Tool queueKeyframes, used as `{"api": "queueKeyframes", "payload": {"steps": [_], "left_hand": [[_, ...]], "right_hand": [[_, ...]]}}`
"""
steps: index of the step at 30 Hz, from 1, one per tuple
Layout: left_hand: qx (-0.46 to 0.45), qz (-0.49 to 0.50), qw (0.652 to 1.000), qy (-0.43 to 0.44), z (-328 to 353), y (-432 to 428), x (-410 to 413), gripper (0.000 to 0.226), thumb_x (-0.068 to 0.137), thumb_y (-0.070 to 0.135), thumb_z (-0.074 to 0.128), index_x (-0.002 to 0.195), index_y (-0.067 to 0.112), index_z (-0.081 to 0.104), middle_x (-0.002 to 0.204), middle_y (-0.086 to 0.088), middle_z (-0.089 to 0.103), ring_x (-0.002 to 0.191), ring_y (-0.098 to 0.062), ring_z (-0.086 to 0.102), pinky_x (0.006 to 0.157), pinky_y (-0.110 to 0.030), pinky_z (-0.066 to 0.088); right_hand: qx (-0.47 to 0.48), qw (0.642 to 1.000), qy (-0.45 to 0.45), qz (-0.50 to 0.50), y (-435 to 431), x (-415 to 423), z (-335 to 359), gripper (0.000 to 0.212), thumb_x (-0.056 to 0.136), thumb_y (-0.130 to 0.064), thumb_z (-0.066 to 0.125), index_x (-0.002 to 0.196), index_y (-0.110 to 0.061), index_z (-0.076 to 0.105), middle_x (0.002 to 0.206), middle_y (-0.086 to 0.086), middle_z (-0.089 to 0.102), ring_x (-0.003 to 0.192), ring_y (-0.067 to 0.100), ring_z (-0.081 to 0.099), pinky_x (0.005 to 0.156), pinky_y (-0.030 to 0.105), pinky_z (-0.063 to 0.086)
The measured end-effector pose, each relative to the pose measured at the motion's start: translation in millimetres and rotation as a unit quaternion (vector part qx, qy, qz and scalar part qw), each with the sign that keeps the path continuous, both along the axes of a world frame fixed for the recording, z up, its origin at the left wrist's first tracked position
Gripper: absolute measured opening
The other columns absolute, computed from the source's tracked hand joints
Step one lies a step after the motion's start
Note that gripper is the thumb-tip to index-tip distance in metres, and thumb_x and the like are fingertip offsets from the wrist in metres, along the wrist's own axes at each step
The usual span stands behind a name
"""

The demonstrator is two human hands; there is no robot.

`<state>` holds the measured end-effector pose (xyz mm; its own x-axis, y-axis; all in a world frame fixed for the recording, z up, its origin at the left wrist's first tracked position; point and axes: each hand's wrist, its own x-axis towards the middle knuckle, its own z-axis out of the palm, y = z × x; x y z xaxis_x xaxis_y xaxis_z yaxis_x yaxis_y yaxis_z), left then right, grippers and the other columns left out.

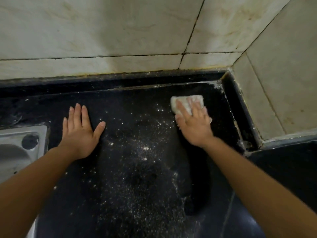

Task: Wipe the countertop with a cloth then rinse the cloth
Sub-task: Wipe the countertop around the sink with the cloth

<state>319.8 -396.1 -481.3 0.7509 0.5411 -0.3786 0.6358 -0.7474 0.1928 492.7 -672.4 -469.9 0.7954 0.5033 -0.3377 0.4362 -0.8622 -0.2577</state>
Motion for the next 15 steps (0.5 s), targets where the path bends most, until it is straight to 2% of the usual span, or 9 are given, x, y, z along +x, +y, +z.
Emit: {"api": "queueKeyframes", "payload": {"steps": [5, 8, 9, 11, 13, 15], "left_hand": [[0.007, -0.002, 1.000, 0.007, 1.2, 1.0, 0.0, 0.083, 0.089, 0.063, 0.014, 0.149, 0.012, -0.012, 0.157, -0.005, -0.020, 0.143, -0.018, -0.022, 0.115, -0.037, -0.013], [0.003, -0.003, 1.000, 0.007, 2.3, 1.2, -0.3, 0.084, 0.087, 0.063, 0.013, 0.149, 0.012, -0.012, 0.157, -0.006, -0.020, 0.143, -0.018, -0.022, 0.115, -0.038, -0.012], [0.002, -0.003, 1.000, 0.006, 2.5, 1.5, -0.4, 0.085, 0.087, 0.063, 0.013, 0.149, 0.012, -0.012, 0.157, -0.005, -0.020, 0.143, -0.018, -0.022, 0.115, -0.038, -0.012], [-0.002, -0.006, 1.000, 0.003, 2.5, 1.9, -0.5, 0.085, 0.086, 0.064, 0.012, 0.149, 0.012, -0.012, 0.157, -0.005, -0.020, 0.143, -0.017, -0.022, 0.115, -0.038, -0.012], [-0.005, -0.007, 1.000, 0.004, 2.4, 1.8, -0.7, 0.085, 0.086, 0.064, 0.012, 0.149, 0.012, -0.013, 0.157, -0.005, -0.021, 0.142, -0.018, -0.023, 0.115, -0.037, -0.013], [-0.006, -0.006, 1.000, 0.006, 2.0, 1.4, -0.4, 0.085, 0.086, 0.064, 0.011, 0.149, 0.012, -0.014, 0.156, -0.005, -0.022, 0.142, -0.018, -0.024, 0.114, -0.037, -0.014]], "right_hand": [[0.022, 0.979, -0.001, 0.201, -21.3, -70.3, -0.9, 0.051, 0.097, -0.054, 0.010, 0.146, -0.049, -0.004, 0.159, -0.008, -0.016, 0.143, 0.013, -0.026, 0.117, 0.036, -0.016], [0.010, 0.960, -0.019, 0.280, -52.7, -56.1, -2.9, 0.049, 0.098, -0.056, 0.011, 0.146, -0.051, 0.002, 0.160, -0.008, -0.004, 0.147, 0.012, -0.014, 0.117, 0.031, -0.013], [0.006, 0.965, -0.033, 0.260, -58.5, -43.3, -3.7, 0.050, 0.097, -0.058, 0.010, 0.146, -0.049, 0.005, 0.161, -0.005, 0.004, 0.148, 0.015, -0.006, 0.117, 0.030, -0.012], [-0.007, 0.988, -0.058, 0.142, -64.3, -8.4, -4.0, 0.059, 0.093, -0.064, 0.000, 0.147, -0.044, 0.007, 0.161, 0.003, 0.013, 0.148, 0.021, 0.002, 0.116, 0.032, -0.008], [-0.024, 0.998, -0.054, -0.015, -62.8, 27.5, -4.1, 0.059, 0.094, -0.061, 0.003, 0.150, -0.042, 0.005, 0.162, 0.004, 0.004, 0.148, 0.021, -0.004, 0.118, 0.037, -0.006], [-0.023, 0.990, -0.051, -0.132, -49.2, 48.9, -5.1, 0.054, 0.100, -0.052, 0.012, 0.152, -0.038, 0.004, 0.162, 0.002, -0.004, 0.148, 0.020, -0.011, 0.119, 0.040, -0.007]]}}
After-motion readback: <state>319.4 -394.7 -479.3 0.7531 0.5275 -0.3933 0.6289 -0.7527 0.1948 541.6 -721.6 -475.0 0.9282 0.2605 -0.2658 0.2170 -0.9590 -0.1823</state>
